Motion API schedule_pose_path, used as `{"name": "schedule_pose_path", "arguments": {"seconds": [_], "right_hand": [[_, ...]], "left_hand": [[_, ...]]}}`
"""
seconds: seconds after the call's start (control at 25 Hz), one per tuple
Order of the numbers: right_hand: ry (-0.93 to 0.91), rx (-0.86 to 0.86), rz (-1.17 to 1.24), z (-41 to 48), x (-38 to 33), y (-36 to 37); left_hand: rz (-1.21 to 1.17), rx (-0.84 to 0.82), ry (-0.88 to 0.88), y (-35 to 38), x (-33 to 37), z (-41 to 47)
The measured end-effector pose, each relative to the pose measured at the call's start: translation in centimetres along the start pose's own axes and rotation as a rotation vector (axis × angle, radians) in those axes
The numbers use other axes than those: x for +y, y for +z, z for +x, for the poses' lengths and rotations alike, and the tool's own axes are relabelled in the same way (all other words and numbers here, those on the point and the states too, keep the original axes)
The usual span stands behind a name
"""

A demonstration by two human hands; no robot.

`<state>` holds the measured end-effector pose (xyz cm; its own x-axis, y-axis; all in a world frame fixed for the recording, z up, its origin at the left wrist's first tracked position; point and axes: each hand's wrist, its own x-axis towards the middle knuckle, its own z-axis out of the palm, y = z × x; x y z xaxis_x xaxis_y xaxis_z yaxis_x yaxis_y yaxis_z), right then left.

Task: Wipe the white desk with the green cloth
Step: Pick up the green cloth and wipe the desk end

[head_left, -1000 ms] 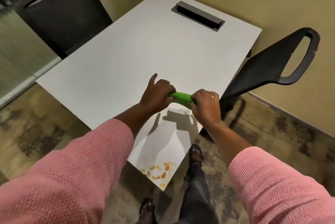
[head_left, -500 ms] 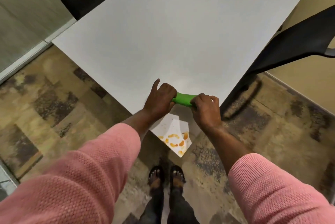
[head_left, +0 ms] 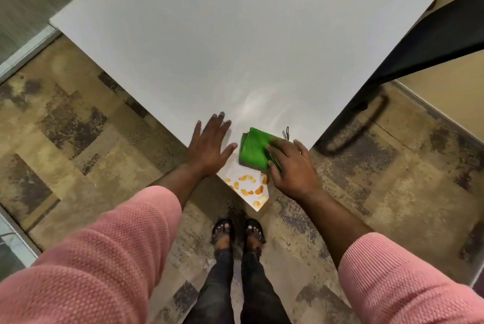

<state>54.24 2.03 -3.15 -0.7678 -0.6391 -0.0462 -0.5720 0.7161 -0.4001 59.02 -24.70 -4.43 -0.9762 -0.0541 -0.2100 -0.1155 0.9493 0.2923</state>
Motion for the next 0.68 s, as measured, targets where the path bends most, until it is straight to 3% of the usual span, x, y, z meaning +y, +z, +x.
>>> {"name": "schedule_pose_path", "arguments": {"seconds": [0.2,0.48,0.68], "right_hand": [[-0.094,-0.148,-0.027,2.2,-0.9,3.4],[0.019,-0.067,-0.086,2.2,-1.2,6.8],[0.098,-0.086,-0.115,-2.4,-1.6,6.7]], "left_hand": [[0.054,-0.132,-0.116,1.2,-2.6,2.2],[0.084,-0.126,-0.109,3.5,-3.4,2.8],[0.11,-0.102,-0.067,3.5,-3.8,2.6]]}}
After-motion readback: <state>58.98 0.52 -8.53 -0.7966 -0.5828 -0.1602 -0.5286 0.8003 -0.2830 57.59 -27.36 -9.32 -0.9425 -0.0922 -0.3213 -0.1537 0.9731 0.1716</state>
